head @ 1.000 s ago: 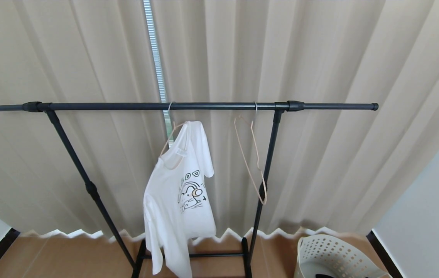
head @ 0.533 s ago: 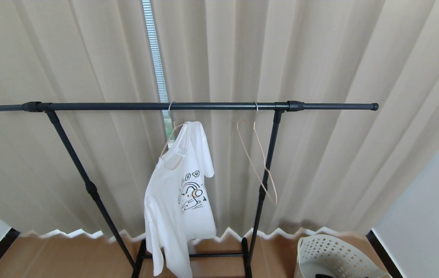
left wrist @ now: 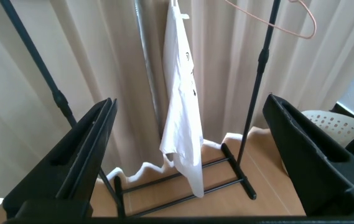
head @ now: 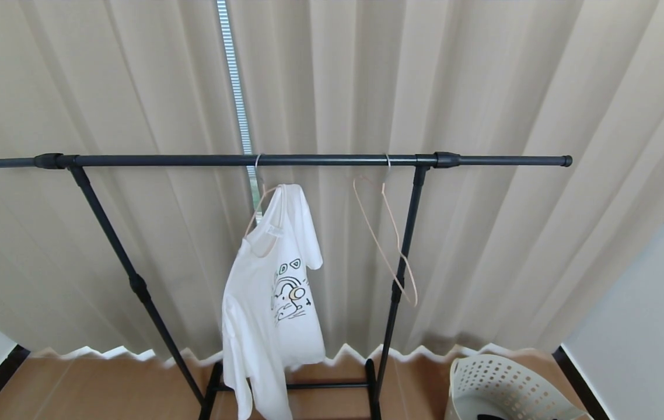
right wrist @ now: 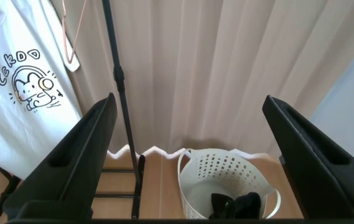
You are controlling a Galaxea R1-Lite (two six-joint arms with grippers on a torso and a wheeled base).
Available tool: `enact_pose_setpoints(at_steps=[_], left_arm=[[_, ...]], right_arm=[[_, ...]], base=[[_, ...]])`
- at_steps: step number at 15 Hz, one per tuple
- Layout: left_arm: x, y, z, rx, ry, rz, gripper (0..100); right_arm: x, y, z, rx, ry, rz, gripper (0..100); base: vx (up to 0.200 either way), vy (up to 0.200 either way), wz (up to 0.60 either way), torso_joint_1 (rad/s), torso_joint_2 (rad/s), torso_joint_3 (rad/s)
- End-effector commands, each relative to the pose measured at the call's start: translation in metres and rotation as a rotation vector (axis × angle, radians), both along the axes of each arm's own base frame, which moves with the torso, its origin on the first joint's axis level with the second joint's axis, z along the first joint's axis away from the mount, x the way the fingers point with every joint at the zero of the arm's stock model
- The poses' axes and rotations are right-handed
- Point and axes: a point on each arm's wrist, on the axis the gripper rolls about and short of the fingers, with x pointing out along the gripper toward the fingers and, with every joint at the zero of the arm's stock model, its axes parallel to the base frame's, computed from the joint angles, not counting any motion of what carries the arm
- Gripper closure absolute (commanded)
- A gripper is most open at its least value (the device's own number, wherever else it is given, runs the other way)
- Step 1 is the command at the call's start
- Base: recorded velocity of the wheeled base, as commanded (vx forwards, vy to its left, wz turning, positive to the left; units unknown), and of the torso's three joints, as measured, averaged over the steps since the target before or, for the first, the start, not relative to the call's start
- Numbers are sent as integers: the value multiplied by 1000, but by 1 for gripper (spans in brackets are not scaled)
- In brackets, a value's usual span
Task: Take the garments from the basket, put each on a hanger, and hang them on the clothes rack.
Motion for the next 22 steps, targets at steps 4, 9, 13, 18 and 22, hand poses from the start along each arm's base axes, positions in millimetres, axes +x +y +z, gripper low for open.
enact_pose_setpoints(at_steps=[4, 9, 13, 18, 22], left_arm=[[0, 0, 0, 0, 3, 0, 0], [0, 0, 0, 1, 1, 0, 0], [0, 0, 0, 0, 2, 0, 0], [0, 0, 0, 0, 2, 0, 0], [0, 0, 0, 0, 2, 0, 0]], right_arm=[[0, 0, 0, 4, -2, 3, 0], [0, 0, 0, 5, -3, 3, 0], [0, 0, 0, 9, -3, 3, 0], [0, 0, 0, 12, -3, 2, 0], [0, 0, 0, 13, -3, 2, 0]], base=[[0, 0, 0, -138, 325, 168], [0, 0, 0, -146, 339, 190], [0, 0, 0, -151, 342, 194], [0, 0, 0, -159, 368, 208], [0, 0, 0, -166, 404, 237]])
